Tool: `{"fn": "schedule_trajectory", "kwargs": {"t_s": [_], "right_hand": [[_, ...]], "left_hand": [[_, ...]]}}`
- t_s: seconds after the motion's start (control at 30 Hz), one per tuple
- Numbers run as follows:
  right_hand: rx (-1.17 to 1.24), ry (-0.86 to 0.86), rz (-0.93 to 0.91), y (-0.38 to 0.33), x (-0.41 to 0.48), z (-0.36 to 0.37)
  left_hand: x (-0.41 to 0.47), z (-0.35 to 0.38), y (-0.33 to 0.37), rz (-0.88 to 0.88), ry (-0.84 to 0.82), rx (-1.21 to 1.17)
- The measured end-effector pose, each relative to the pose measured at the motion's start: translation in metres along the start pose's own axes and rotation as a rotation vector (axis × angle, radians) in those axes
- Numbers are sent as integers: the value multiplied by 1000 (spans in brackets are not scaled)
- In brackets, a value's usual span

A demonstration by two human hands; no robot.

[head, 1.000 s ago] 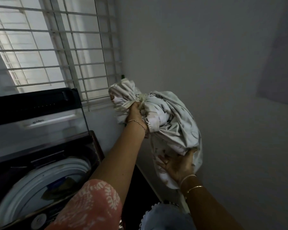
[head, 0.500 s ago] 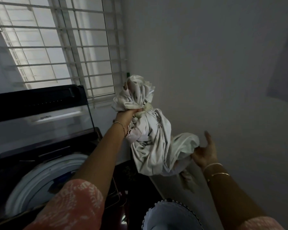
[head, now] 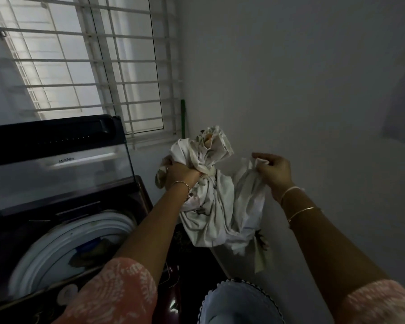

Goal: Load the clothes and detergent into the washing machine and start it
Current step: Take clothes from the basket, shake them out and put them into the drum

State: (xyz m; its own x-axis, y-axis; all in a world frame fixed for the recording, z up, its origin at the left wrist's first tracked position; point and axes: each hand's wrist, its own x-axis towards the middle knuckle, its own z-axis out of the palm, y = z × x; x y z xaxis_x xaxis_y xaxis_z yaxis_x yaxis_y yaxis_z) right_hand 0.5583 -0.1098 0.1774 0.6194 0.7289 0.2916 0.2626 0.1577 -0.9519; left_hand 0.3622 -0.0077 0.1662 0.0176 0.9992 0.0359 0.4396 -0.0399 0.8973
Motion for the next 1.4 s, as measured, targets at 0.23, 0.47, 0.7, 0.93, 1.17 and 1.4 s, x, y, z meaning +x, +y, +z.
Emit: {"fn": "schedule_trajectory", "kwargs": {"t_s": [0.23,0.47,0.7,0.93,1.17,1.4], "right_hand": [[-175,-268,-166,-34,-9,51],[-84,-307,-48,-52,-11,57],[-48,-485,-14,-59,-26,65],[232,-191,101,-21,-27,51],[-281,-213,268,81,-17,-4],[-649,-232,352,108,-36,-6]], "left_hand": [[-7,9,10,133,-156,212],[-20,-3,24,165,-496,65],[-20,10,8,98,-80,38],[13,21,-18,-151,15,-333],[4,-6,-13,-300,-71,-708],[43,10,-28,-293,-251,-874]]}}
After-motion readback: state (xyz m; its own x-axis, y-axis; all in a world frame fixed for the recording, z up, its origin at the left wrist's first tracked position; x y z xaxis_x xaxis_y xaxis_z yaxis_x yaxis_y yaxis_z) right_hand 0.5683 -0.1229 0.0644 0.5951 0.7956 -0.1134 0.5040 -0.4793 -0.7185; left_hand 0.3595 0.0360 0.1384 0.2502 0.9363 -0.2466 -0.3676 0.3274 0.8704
